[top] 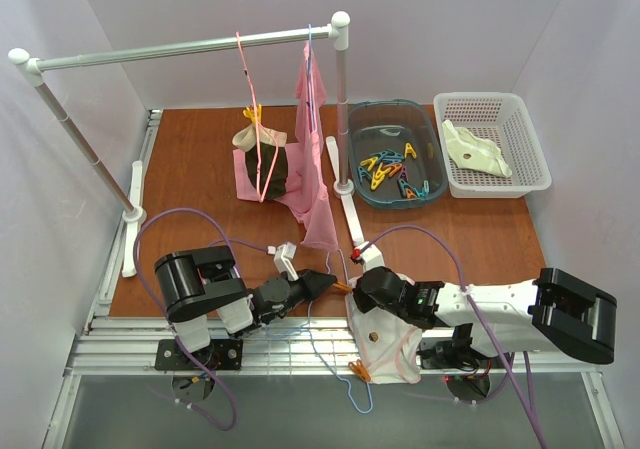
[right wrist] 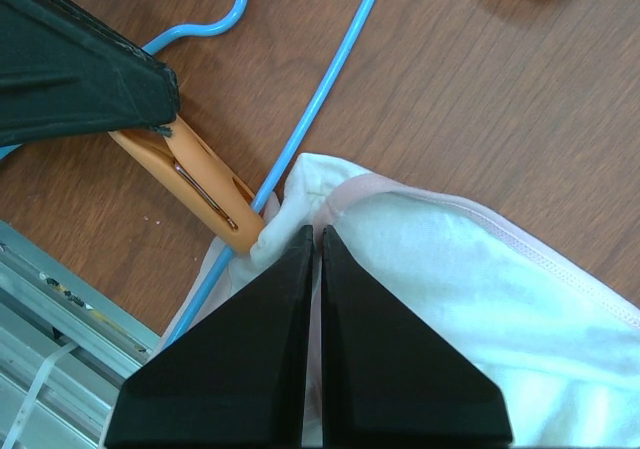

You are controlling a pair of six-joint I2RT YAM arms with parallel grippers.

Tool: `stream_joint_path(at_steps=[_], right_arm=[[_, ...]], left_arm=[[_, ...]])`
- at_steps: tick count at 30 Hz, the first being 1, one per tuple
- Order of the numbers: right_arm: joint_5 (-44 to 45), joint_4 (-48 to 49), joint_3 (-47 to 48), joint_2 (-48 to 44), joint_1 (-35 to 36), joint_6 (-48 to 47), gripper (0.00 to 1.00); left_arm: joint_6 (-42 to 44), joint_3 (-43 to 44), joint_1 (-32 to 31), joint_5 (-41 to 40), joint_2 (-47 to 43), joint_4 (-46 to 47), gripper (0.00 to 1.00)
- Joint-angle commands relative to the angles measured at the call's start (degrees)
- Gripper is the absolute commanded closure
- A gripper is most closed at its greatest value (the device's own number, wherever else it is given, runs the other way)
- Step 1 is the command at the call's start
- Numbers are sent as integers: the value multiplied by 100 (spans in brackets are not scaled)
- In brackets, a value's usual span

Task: Clip the underwear to the hanger
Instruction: Clamp the underwear onto the hanger.

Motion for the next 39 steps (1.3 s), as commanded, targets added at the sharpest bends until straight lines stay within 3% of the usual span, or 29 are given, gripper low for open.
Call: stream_joint_path(at_steps=[1,8,24,39], right_arm=[[-92,103,191,98,16,-87,99],[-119,103,209,151,16,-96,99],[-136,86,253,257,25,-114,99],[-180,95,253,187,51,-149,99]], left_arm=[[130,-118,-31,-204,-147,1746,95],[235,-109,-31,-283,-305,1712,100],[394,-267,-31,-477,-666,1658,100],[350,40,-40,-257,-324,1755,100]])
